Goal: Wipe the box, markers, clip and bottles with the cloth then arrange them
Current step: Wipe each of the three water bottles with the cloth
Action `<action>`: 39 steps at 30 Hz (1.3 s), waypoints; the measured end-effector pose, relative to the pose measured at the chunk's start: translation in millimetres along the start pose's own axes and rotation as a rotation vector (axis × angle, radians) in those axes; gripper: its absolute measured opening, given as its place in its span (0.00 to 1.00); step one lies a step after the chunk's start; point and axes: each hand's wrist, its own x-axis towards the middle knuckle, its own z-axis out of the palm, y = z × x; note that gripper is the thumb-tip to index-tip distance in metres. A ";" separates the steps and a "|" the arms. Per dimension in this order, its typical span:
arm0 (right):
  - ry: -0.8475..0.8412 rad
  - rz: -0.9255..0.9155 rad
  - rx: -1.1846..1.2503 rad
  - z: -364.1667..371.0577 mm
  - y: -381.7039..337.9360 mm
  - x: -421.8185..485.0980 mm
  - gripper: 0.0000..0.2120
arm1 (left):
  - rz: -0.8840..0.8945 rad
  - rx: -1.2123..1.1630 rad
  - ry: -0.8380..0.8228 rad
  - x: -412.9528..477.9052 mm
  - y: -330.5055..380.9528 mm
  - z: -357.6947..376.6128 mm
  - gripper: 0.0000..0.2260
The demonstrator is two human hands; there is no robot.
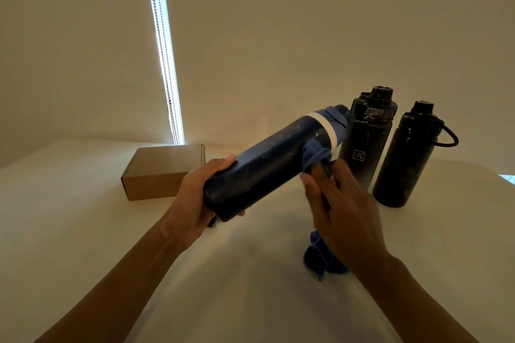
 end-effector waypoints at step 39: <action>-0.070 -0.257 -0.014 20.8 -45.5 -14.7 0.17 | -0.064 -0.128 0.116 -2.9 -0.8 17.2 0.16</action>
